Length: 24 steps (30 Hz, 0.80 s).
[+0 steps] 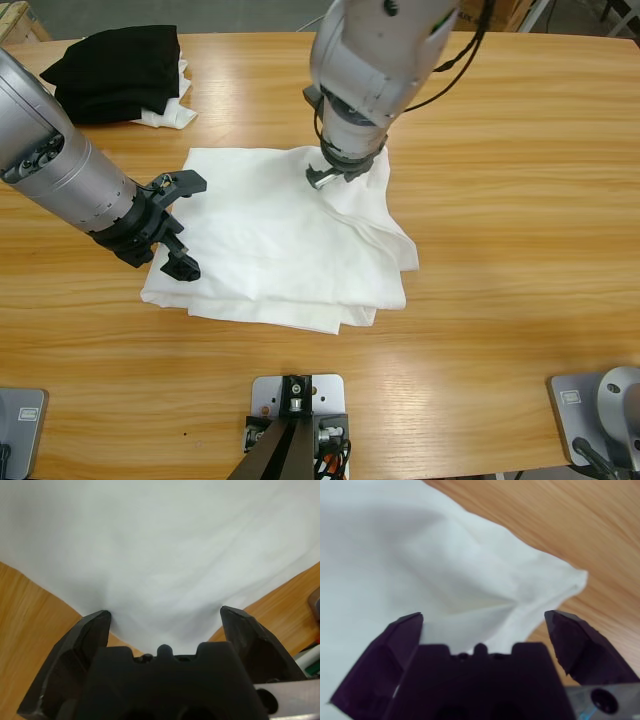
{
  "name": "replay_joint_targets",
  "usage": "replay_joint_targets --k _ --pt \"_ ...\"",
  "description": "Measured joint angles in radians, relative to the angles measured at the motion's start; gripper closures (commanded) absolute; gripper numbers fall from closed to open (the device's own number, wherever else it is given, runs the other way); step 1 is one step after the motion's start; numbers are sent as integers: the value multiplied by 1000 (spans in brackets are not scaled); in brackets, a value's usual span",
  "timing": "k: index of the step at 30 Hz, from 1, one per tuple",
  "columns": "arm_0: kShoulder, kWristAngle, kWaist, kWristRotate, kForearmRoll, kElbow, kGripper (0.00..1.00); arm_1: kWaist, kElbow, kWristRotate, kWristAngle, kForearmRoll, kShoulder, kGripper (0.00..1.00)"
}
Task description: Fold clothes
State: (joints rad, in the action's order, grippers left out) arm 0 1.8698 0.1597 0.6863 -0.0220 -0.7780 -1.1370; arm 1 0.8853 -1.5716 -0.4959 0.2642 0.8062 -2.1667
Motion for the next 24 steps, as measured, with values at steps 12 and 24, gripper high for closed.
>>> replay_joint_targets --k 12,24 --pt "11 0 0 0 29 31 151 -30 -13 3 215 145 -31 0" --pt "-3 0 7 18 50 54 128 -252 -52 231 255 210 -1 526"
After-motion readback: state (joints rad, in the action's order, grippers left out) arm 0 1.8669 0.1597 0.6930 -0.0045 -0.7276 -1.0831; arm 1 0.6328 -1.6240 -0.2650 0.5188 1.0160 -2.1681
